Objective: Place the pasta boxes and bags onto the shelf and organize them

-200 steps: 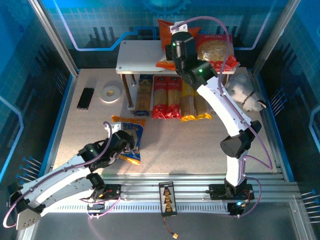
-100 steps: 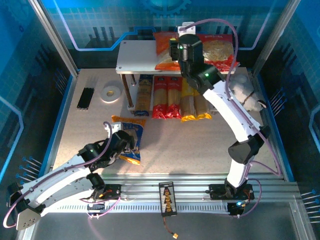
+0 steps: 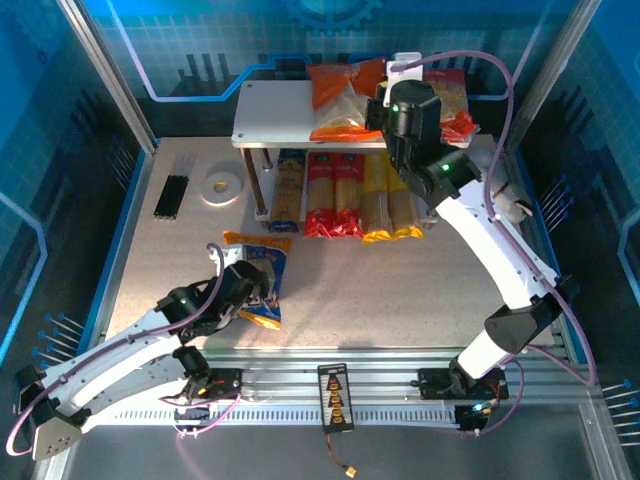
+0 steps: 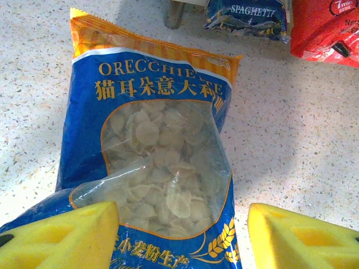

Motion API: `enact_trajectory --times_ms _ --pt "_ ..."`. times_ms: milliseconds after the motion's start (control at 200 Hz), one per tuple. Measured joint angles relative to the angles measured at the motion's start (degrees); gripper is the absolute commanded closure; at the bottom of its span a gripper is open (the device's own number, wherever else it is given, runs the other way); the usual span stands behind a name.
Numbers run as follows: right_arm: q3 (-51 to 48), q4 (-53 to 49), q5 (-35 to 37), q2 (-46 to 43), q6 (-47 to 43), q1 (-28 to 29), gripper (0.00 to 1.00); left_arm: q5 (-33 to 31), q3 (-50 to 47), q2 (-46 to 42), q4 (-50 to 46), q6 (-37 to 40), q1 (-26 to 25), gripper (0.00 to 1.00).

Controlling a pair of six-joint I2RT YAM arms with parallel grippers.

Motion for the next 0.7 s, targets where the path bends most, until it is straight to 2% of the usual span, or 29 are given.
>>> enact_trajectory --times_ms 545,675,700 --pt "-12.17 -3.39 -5.03 -4.15 3.85 -2.08 1.00 -1.97 0.09 -1.14 -3.41 -0.17 0.76 0.35" --pt "-13.46 -3.63 -7.39 -5.81 4.83 -2.34 0.65 -2.51 0.13 -1.07 -3.80 -0.22 0.98 0.34" --pt "-13.55 -3.67 -7.89 -6.08 4.66 -2.36 0.62 -2.64 0.13 -1.05 -3.91 -0.24 1.05 0.34"
